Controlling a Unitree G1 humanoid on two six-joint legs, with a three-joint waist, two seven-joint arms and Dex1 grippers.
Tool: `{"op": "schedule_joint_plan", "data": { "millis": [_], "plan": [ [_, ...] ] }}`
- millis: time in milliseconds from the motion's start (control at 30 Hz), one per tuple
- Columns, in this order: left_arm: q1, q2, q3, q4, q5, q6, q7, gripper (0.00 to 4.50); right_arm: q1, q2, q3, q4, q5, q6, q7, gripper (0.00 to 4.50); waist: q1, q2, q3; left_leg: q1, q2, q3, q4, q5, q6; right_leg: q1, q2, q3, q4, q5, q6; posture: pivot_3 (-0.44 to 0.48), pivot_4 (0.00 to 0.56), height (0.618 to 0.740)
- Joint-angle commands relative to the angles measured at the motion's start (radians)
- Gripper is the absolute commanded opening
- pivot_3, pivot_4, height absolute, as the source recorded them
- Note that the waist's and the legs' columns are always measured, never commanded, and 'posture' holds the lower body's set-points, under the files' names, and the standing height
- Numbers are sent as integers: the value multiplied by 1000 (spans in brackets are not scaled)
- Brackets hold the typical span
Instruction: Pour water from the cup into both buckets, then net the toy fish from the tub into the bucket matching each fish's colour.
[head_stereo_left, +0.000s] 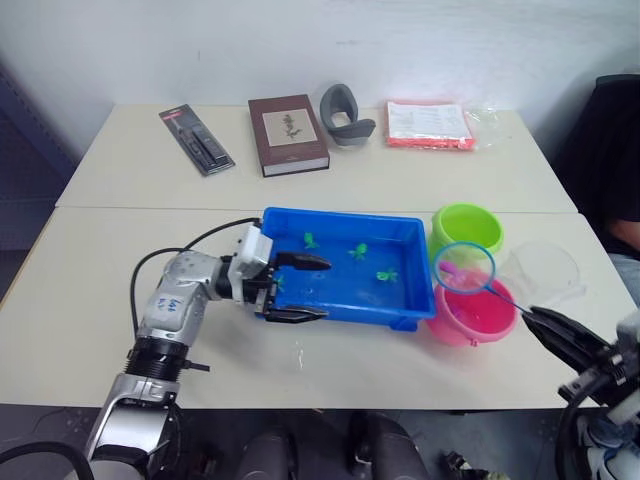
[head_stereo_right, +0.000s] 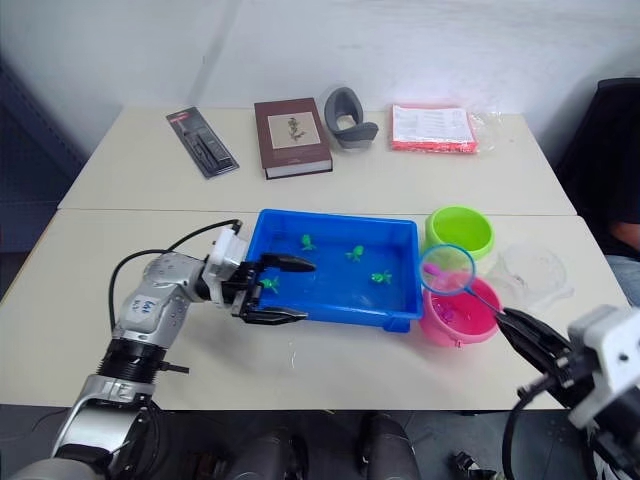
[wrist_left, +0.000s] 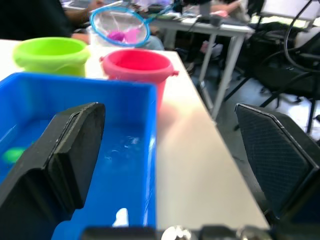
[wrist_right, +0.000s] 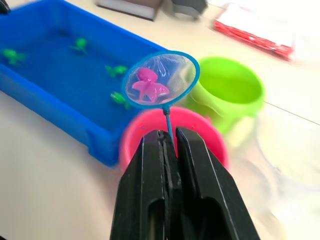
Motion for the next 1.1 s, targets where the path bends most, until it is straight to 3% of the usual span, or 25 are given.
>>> {"op": "schedule_joint_plan", "data": {
  "millis": [33, 267, 400, 567, 767, 967, 1100],
  "plan": [
    [-40, -13, -8, -21, -14, 6, 3, 4473, 97, 70, -17, 35, -139, -216, 16, 0, -1, 0, 0, 2, 0, 0, 0, 0, -1, 1, 0, 1, 0, 0, 0, 0, 150, 740],
    [-58, -14, -5, -6, -15, 6, -3, 4473, 153, 153, 96, 183, -515, -717, -53, 0, -15, 2, -1, 5, 1, 3, -1, -1, -2, 1, 0, 13, 0, -1, -2, 0, 150, 740],
    [-62, -18, -8, -15, -17, 14, 1, 4473, 152, 98, 135, 258, -833, -939, -149, 0, -20, 2, -1, 5, 1, 3, -1, -1, -2, 0, 0, 13, 0, -2, -3, 0, 150, 740],
    [-64, -12, -3, -20, -15, 18, 6, 4473, 95, 12, 91, 294, -1164, -1171, -350, 0, -21, 2, -1, 5, 1, 3, 0, -1, -3, 0, 0, 14, 1, -2, -3, 0, 150, 740],
    [-68, 7, 14, 10, -6, -4, 12, 4473, 91, -30, 110, 390, -1227, -1287, -464, 0, -22, 2, -1, 5, 1, 2, 0, 0, -5, 0, 0, 13, 1, -3, -4, 0, 150, 740],
    [-62, 1, 17, 10, -6, -10, 24, 4473, 90, -52, 116, 396, -1177, -1282, -468, 0, -22, 2, -1, 5, 2, 2, 0, 0, -5, 0, 0, 14, 1, -3, -4, 0, 150, 740],
    [-51, 18, 28, 23, 2, -24, 27, 4473, 71, -107, 207, 308, -734, -1050, -314, 0, -25, 3, -1, 5, 2, 2, 0, 1, -4, 0, 0, 14, 2, -3, -4, 0, 150, 740]
  ]
}}
